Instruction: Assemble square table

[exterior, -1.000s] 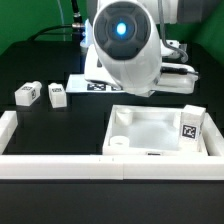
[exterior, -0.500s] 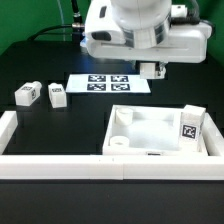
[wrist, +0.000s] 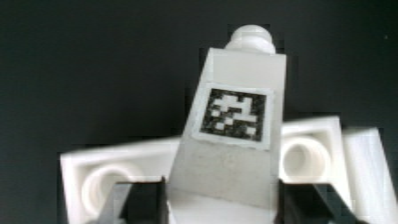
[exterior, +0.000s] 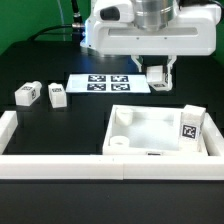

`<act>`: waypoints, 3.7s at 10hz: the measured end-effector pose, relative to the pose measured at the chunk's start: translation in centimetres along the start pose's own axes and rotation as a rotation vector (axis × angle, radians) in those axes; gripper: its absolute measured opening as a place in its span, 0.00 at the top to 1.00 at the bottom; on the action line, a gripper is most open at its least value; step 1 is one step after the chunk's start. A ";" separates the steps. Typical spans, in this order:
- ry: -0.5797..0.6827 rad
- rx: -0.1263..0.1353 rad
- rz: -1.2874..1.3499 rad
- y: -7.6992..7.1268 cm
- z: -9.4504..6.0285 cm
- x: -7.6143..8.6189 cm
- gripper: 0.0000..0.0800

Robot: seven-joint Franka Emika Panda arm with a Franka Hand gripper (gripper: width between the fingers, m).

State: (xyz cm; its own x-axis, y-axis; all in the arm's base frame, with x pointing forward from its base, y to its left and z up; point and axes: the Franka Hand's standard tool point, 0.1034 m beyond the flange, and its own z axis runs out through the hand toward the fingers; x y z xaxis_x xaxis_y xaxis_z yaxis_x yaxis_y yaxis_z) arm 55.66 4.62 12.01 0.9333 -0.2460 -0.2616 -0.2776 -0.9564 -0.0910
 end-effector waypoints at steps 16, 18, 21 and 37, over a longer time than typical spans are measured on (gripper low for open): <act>0.358 -0.138 -0.335 3.1 -5.9 7.0 0.64; 0.552 -0.157 -0.436 2.9 -6.6 9.1 0.64; 0.626 -0.156 -0.443 2.8 -6.2 9.0 0.64; 0.779 -0.220 -0.541 4.3 -3.7 10.6 0.64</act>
Offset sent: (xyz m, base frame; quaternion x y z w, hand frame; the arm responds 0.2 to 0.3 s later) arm 0.0000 0.0000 0.0000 0.0000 0.1296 0.0000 0.9916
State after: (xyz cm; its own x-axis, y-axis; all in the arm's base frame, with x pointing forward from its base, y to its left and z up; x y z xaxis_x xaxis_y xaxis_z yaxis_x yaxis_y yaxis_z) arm 65.25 -2.64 12.38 0.8334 0.2755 0.4791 0.2076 -0.9595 0.1905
